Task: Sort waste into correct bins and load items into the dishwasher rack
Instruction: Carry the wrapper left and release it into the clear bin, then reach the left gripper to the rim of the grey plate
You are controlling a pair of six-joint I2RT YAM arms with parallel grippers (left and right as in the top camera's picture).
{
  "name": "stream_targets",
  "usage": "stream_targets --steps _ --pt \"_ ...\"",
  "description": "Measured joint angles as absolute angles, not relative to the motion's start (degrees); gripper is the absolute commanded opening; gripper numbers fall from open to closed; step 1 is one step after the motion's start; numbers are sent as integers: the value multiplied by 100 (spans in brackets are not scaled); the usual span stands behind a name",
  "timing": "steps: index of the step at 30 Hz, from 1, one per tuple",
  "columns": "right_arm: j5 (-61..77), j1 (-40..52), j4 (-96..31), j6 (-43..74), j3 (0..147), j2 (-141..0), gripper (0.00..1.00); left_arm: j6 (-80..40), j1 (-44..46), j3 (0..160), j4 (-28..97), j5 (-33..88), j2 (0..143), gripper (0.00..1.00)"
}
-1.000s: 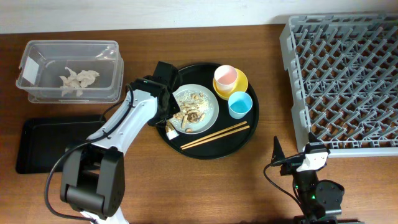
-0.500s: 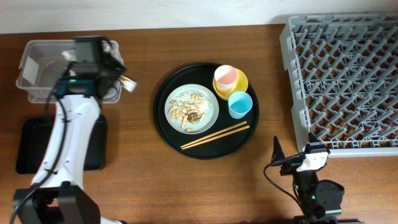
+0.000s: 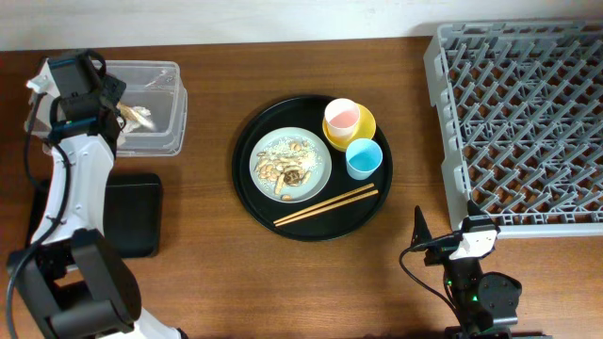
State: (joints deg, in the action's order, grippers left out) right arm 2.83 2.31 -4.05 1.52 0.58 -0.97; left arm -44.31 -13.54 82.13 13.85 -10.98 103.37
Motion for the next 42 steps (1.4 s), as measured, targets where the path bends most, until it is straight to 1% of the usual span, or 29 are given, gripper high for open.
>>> stream_targets --steps 4,5,6,9,14,19,23,26,30,33,38,42 --pt "283 231 -405 150 58 -97 98 -4421 -1354 8213 1385 -1055 10350 87" --pt "283 231 -405 148 58 -97 98 -4421 -1361 8213 1417 -1013 10344 95" --pt "283 231 -405 156 58 -97 99 -4421 -1369 8213 1487 -943 10326 99" --pt "283 231 -403 152 58 -95 98 -4423 -1409 8211 1935 -523 10082 99" --pt "283 231 -405 156 58 -91 98 -4421 -1455 8224 3771 504 8713 99" --pt "283 231 -403 150 58 -93 98 -4421 -1455 8261 6213 836 7288 99" --pt "283 231 -405 150 58 -95 98 -4263 -1251 8261 7389 908 6702 99" --pt "283 231 -405 152 58 -95 98 -3715 -812 8261 7852 1083 6510 99" --pt "283 231 -405 150 58 -95 98 -3061 -60 8261 8176 1315 6514 99" --pt "283 231 -405 152 58 -95 98 -2814 580 8250 8134 1387 6514 99" --pt "283 231 -405 150 58 -97 98 -2639 1710 8101 7631 1474 6615 99" --pt "283 231 -405 150 58 -95 98 -2611 2130 8027 7039 1483 6923 98"
